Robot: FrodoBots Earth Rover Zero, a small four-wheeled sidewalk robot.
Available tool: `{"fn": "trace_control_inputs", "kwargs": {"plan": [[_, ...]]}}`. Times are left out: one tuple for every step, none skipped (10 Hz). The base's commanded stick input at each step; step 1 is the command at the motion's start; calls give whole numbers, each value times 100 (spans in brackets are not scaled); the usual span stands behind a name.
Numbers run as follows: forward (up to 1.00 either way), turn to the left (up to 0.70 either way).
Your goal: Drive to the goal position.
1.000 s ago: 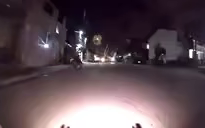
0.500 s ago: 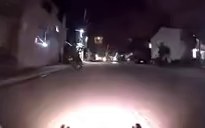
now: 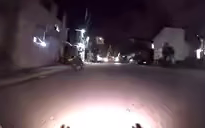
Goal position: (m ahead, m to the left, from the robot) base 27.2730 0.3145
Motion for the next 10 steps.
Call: {"fn": "trace_control_inputs", "kwargs": {"plan": [[85, -34], [85, -34], [85, -14], [85, 0], [85, 0], [85, 0], [85, 0], [85, 0], [85, 0], [85, 0]]}}
